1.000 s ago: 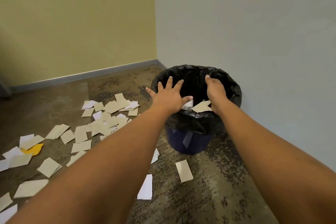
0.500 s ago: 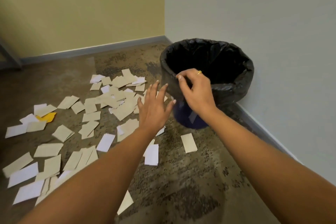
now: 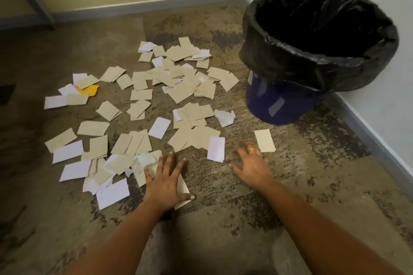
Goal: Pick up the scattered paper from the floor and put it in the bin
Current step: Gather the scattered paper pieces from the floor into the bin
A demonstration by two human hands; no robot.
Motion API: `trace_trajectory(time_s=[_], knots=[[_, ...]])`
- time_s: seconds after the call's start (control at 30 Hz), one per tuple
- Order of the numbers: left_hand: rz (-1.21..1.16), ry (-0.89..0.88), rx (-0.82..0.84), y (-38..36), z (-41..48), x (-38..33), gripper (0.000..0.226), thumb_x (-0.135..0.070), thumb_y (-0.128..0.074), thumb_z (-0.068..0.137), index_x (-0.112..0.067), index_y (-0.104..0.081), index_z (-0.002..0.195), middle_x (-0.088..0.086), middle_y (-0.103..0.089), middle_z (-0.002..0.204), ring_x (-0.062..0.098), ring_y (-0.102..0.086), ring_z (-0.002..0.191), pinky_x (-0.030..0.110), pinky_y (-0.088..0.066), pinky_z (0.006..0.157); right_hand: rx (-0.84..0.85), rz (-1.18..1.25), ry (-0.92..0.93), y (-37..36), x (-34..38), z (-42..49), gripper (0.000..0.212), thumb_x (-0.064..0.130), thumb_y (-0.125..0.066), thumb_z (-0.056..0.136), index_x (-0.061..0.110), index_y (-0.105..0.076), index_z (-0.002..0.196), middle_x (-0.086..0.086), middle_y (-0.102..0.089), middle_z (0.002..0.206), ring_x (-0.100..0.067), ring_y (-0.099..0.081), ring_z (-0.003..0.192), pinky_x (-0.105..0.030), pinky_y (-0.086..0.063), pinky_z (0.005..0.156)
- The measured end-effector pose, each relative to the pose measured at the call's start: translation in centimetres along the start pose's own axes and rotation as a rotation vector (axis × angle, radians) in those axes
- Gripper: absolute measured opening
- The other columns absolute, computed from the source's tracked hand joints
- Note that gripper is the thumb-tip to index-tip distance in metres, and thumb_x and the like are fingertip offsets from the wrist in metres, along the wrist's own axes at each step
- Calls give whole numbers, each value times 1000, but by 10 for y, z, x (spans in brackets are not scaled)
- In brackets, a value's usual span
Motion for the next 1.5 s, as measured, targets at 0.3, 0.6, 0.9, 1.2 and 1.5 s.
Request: trace_trajectory(time_s=[0.3, 0.6, 0.9, 1.2, 1.5], knots=[[-27, 166, -121, -7, 24, 24, 125, -98, -19, 43, -36, 16, 146, 9, 28, 154, 36, 27, 140, 71, 10, 103, -82, 187, -415, 1, -48, 39, 84, 70, -45, 81, 35, -10, 148, -18, 3, 157, -35, 2, 145, -55, -12, 115], [-201, 348, -89, -4, 39, 37, 114, -90, -37, 58, -38, 11, 147, 4, 22, 156, 41, 23, 140, 77, -4, 99, 36, 217, -131, -26, -1, 50, 83, 73, -44, 78, 42, -9, 147, -5, 15, 157, -34, 14, 143, -61, -2, 111], [-147, 348, -171, -20, 46, 35, 96, -86, -13, 69, -36, 9, 148, 6, 19, 157, 41, 24, 140, 78, 1, 97, -186, 162, 264, -11, 41, 61, 62, 68, -40, 82, 28, -49, 128, 0, -42, 141, -21, -32, 134, -46, -22, 110], [-143, 343, -229, -22, 47, 34, 93, -84, -7, 69, -36, 6, 148, 6, 16, 158, 31, 20, 144, 77, 1, 99, -21, 70, 94, 9, 80, 149, 86, 74, -52, 73, 45, -14, 145, -4, 11, 158, -31, 16, 143, -69, 0, 106], [-113, 316, -246, -25, 48, 36, 105, -86, 10, 59, -32, 8, 148, 7, 16, 158, 29, 18, 144, 69, 2, 106, 269, -127, 256, -19, 109, 144, 104, 79, -61, 59, 55, -2, 142, -4, 24, 155, -40, 28, 138, -79, 3, 96]])
Point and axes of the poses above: each hand's wrist, its own z-axis towards the middle knuckle, its own y-axis out of the back of the hand, x = y × z, the point moved 3 cm from there along z, towards the middle knuckle
